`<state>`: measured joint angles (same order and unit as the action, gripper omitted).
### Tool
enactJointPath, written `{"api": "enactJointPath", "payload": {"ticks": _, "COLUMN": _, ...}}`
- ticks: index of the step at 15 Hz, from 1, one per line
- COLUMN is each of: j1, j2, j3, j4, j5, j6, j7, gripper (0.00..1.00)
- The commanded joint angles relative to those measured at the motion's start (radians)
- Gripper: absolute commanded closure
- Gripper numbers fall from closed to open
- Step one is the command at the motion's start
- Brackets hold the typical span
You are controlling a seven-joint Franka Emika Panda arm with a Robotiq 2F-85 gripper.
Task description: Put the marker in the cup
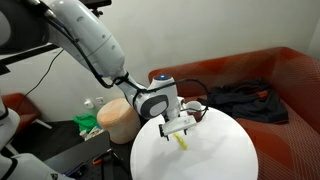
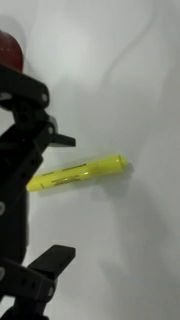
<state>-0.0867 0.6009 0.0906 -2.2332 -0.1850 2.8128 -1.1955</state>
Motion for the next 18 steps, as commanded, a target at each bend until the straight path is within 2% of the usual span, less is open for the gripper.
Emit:
{"api": "enactJointPath", "payload": {"ticks": 1, "j1": -0.029, "j2": 0.06, "j3": 0.024, "j4": 0.06, "j5": -0.024, "j6": 0.033, "j7": -0.016, "gripper": 0.0}}
{"api": "enactJointPath", "payload": {"ticks": 8, "j1": -0.033, "j2": 0.129, "j3": 0.037, "j4": 0.116, "j5": -0.037, "j6": 0.017, "j7": -0.018, "gripper": 0.0}}
{"api": "enactJointPath", "payload": {"ticks": 9, "j1": -0.033, "j2": 0.136, "j3": 0.038, "j4": 0.121, "j5": -0.039, "j6": 0.015, "j7": -0.018, "gripper": 0.06}}
{"api": "enactJointPath", "payload": {"ticks": 10, "j1": -0.034, "j2": 0.141, "j3": 0.04, "j4": 0.126, "j5": -0.041, "j6": 0.014, "j7": -0.018, "gripper": 0.26}}
{"api": "enactJointPath", "payload": {"ticks": 18, "j1": -0.039, "j2": 0.15, "j3": 0.05, "j4": 0.148, "j5": -0.049, "j6": 0.004, "j7": -0.016, "gripper": 0.88}}
